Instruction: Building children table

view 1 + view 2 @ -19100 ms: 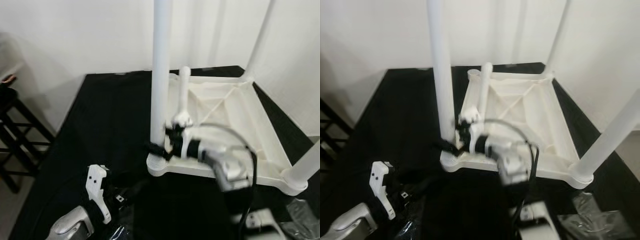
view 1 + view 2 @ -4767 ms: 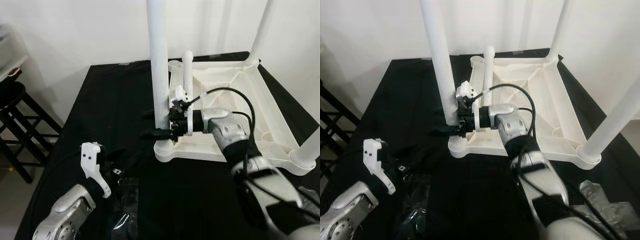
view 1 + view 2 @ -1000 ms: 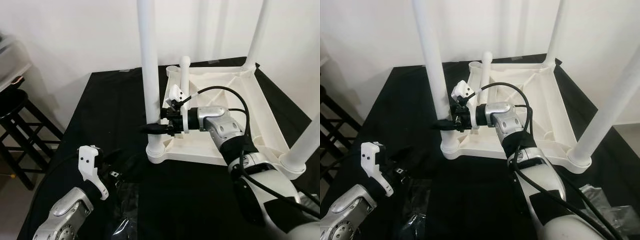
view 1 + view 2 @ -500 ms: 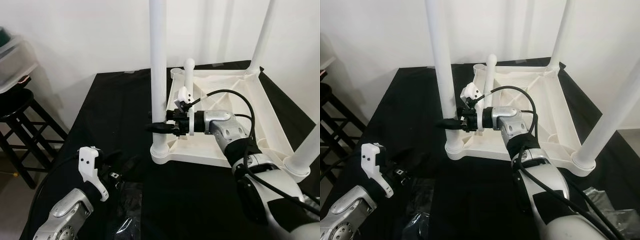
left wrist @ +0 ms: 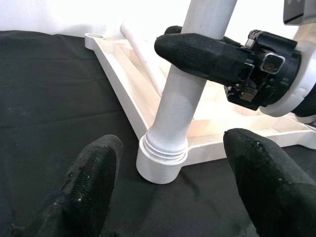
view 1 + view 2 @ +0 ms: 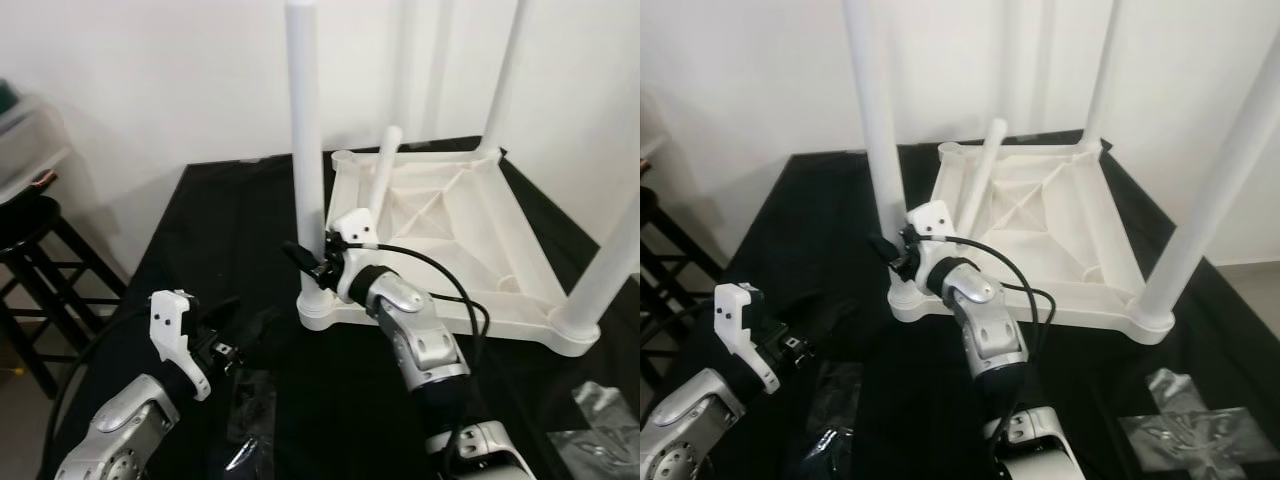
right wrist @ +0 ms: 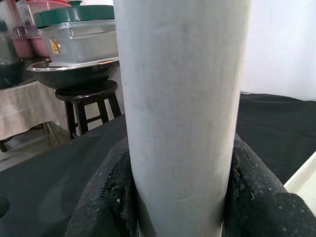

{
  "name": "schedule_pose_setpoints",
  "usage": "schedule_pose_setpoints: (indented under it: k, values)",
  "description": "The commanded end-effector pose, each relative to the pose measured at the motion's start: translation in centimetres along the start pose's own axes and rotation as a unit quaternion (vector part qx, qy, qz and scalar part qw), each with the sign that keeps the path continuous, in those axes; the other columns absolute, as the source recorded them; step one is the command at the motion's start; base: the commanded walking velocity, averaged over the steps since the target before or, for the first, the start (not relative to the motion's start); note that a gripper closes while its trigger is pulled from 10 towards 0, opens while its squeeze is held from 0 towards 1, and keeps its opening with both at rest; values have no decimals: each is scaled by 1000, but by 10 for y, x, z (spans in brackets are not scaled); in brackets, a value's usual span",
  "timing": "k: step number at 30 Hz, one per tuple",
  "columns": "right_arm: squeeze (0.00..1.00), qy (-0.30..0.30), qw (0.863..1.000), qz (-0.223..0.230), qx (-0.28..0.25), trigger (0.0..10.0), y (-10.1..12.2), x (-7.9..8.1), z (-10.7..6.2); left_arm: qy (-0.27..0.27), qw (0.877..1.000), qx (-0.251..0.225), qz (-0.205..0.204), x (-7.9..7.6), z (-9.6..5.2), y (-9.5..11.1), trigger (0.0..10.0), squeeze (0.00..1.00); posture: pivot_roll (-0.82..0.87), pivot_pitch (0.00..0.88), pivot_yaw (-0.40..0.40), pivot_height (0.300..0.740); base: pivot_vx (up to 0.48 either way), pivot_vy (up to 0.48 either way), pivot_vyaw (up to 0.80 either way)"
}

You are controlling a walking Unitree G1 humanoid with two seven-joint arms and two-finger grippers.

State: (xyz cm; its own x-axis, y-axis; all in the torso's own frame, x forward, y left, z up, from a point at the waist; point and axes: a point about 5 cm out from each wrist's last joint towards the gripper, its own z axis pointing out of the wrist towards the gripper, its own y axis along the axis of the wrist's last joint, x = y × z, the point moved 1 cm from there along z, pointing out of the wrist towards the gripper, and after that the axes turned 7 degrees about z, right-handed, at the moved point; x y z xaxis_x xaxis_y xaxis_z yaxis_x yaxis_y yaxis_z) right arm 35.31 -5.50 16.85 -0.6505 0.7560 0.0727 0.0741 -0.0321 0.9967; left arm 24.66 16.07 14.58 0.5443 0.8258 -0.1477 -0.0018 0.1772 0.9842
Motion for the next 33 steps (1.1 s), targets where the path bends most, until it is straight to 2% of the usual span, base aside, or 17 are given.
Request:
schedule_pose_setpoints:
  k: [1,2,4,5,8,9,10,11,12,13,15,18,28,29,30,31,33]
  values:
    - [0,-29,996,33,82,0,-40,-11,-10,12,1000,-1,0,4,-2,0,10000,0,-88,64,56,740,0,0,0]
    - [1000,12,995,61,82,10000,-37,-14,-10,23,1000,-9,2,5,-2,1,10000,0,-83,61,51,740,0,0,0]
    - [1000,65,992,70,79,10000,-33,-11,-10,24,1000,-10,2,5,-1,2,10000,0,-83,61,51,740,0,0,0]
    - [1000,103,990,41,88,10000,-27,-4,-15,22,1000,-9,1,4,-1,2,10000,0,-84,61,55,740,0,0,0]
    - [1000,140,986,18,95,10000,-21,1,-19,19,1000,-9,0,4,-1,1,10000,0,-88,59,56,740,0,0,0]
    - [1000,181,979,2,94,10000,-14,4,-23,16,1000,-8,-1,3,0,1,10000,0,-88,58,57,740,0,0,0]
    - [941,229,969,-25,89,10000,-3,2,-24,13,1000,-7,-2,3,0,1,10000,0,-86,57,57,740,0,0,0]
    - [941,256,962,-39,85,10000,4,-1,-25,11,1000,-7,-3,2,0,1,10000,0,-85,57,56,740,0,0,0]
    - [941,256,962,-39,85,10000,4,-1,-25,11,1000,-7,-3,2,0,1,10000,0,-85,57,56,740,0,0,0]
    - [0,315,943,-73,74,10000,25,-7,-24,10,1000,-7,-4,2,0,1,10000,0,-80,53,57,740,0,0,0]
    - [0,328,939,-79,71,10000,31,-8,-23,10,1000,-8,-4,2,0,1,10000,0,-80,53,57,740,0,0,0]
    - [0,378,919,-76,80,10000,54,-17,-12,13,1000,-8,-3,1,1,0,10000,0,-58,45,48,740,0,0,0]
    - [0,388,915,-60,97,10000,66,-14,4,16,1000,-7,-3,0,-1,-1,10000,0,-42,41,48,740,0,0,0]
    - [0,399,910,-55,104,3412,64,-12,4,16,1000,-6,-3,0,-1,-2,10000,0,-39,41,53,740,0,0,0]
    - [0,406,906,-52,108,3412,62,-11,3,16,1000,-5,-3,0,-1,-2,10000,0,-39,41,53,740,0,0,0]
    - [0,415,901,-49,112,0,61,-11,3,15,1000,-5,-3,0,-2,-2,10000,0,-39,41,53,740,0,0,0]
    - [0,422,898,-47,115,0,59,-12,1,14,1000,-4,-4,0,-2,-2,10000,0,-41,41,55,740,0,0,0]
